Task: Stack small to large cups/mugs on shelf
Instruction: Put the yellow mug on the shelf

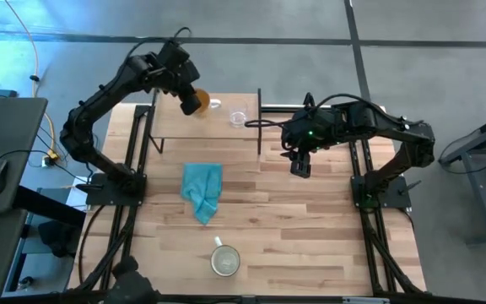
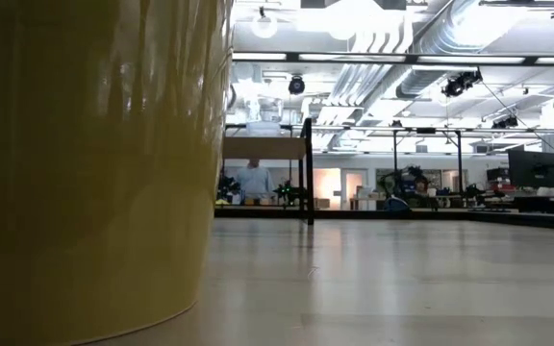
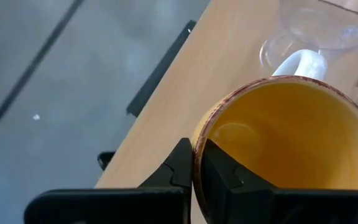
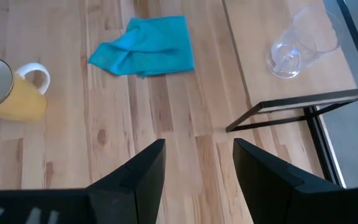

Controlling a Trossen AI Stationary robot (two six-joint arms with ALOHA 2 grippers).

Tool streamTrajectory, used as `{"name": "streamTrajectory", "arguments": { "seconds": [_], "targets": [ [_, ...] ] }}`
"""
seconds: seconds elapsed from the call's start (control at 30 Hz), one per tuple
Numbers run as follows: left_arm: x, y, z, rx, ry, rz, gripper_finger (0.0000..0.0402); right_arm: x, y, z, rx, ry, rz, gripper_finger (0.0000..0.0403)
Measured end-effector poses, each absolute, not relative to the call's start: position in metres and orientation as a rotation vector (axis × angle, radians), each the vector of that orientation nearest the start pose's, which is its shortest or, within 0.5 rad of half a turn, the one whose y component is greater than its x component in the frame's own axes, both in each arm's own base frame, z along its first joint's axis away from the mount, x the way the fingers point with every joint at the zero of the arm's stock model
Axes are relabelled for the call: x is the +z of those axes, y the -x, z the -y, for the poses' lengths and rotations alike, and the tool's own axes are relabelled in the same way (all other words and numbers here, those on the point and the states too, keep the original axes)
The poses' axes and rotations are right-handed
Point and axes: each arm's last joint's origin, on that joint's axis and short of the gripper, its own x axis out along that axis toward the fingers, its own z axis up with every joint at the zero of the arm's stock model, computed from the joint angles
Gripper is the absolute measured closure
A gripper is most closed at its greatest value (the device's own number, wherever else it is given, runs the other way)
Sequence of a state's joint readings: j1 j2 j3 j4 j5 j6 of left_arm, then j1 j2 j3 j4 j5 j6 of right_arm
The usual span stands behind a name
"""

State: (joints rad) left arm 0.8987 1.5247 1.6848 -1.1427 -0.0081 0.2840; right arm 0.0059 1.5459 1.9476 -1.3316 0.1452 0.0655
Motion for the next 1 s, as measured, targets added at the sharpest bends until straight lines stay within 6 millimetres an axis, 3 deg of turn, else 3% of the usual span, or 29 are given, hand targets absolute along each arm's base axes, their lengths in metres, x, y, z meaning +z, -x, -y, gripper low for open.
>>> {"name": "streamTrajectory", "arguments": {
  "seconds": [0.33,1.0],
  "targets": [
    [0.377,-0.184,-0.240,0.637,0.276,-1.061,0.0400,0.431,-0.286,0.001,-0.104,0.009,-0.962,0.0222],
    [0.371,-0.190,-0.248,0.626,0.297,-1.044,0.0400,0.431,-0.285,0.005,-0.112,0.014,-0.976,0.0222]
  ]
}}
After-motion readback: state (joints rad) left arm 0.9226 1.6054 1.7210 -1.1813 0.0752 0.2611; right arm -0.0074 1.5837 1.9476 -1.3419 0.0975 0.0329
